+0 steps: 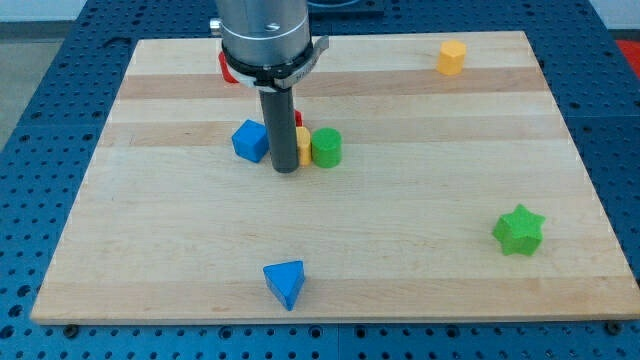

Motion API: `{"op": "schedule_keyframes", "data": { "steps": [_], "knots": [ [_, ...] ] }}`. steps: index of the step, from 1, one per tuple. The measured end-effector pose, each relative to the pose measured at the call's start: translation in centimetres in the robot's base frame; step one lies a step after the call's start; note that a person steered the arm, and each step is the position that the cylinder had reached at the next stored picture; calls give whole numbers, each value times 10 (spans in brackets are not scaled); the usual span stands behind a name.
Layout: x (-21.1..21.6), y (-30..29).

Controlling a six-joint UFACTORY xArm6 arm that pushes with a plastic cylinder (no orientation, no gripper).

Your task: Slide the blue triangle closer to the blue cube

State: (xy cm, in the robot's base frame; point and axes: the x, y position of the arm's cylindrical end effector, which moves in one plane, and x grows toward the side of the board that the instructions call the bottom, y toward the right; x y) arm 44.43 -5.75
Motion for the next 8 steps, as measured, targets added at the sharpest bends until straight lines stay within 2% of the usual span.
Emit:
{"op": "schedule_keyframes", "data": {
  "steps": [1,2,3,5,6,8],
  "knots": [
    [13,19],
    [15,70],
    [60,98],
    [159,114],
    [174,112],
    [175,110]
  ]
}}
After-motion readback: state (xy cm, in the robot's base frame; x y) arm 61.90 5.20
